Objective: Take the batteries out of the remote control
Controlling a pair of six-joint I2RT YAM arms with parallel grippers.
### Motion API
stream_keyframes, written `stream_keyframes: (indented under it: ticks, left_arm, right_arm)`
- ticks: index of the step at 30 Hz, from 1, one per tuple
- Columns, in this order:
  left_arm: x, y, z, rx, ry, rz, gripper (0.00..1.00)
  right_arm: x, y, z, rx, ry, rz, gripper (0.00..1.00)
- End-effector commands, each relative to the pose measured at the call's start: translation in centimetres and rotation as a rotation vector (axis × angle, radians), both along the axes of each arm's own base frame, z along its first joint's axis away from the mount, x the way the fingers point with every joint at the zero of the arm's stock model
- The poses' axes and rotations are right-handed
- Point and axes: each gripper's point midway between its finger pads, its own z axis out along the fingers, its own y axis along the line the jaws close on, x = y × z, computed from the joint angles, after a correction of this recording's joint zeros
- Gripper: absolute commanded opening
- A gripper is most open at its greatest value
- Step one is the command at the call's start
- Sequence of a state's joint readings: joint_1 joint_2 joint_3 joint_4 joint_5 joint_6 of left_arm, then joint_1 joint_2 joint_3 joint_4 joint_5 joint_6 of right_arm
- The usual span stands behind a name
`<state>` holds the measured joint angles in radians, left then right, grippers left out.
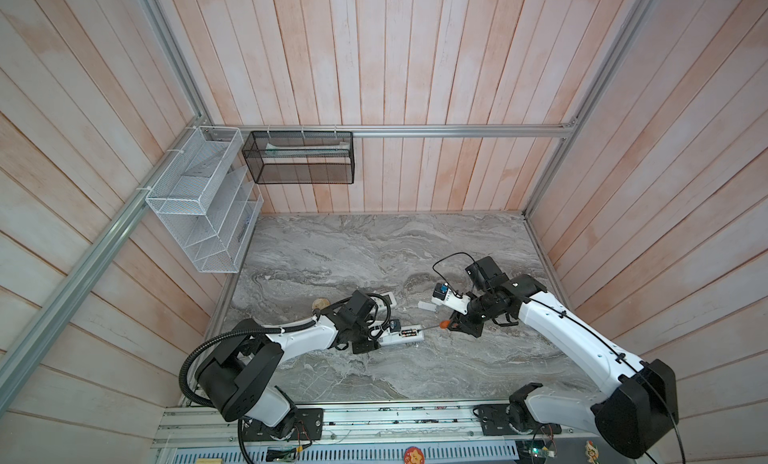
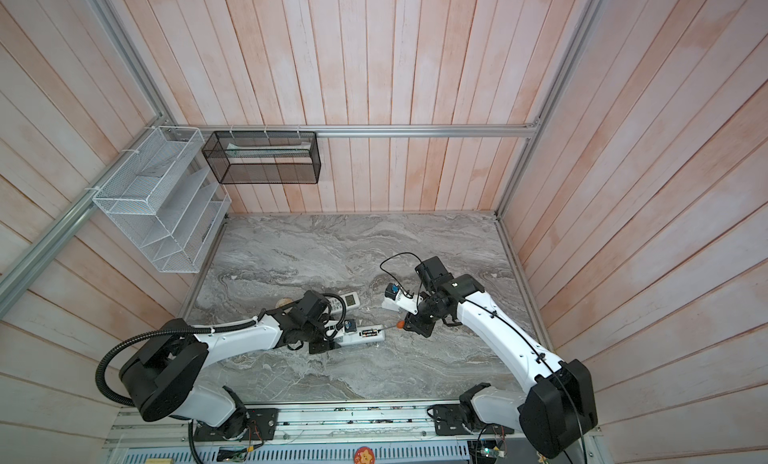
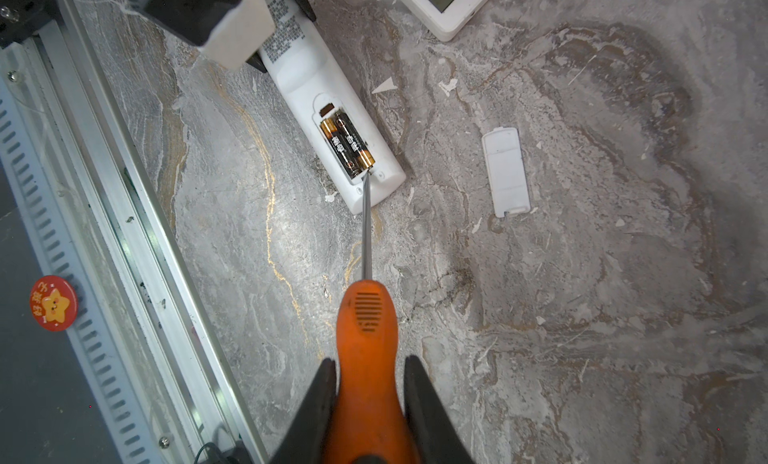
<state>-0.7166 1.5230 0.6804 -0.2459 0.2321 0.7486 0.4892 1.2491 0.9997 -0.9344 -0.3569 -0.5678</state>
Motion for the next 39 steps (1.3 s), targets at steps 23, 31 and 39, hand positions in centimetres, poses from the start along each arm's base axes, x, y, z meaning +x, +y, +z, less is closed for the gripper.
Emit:
stream_keyframes:
  ticks: [23,31,39]
  left_arm:
    - [-3.6,3.9,-4.2,0.175,0.114,-0.013,0.24]
    - [-3.6,3.8,-4.2,0.171,0.109,-0.012,0.24]
    - [-3.6,3.9,-4.2,0.176,0.112,-0.006,0.24]
  right_arm:
    - [1.5,0.2,1.0,-0.041,0.072,-0.105,0.0]
    - [1.2,0.1,1.5,-0.085,0.079,-0.094,0.0]
    - [0.9,2.0,2.2,-0.071,0.128,-0.1,0.0]
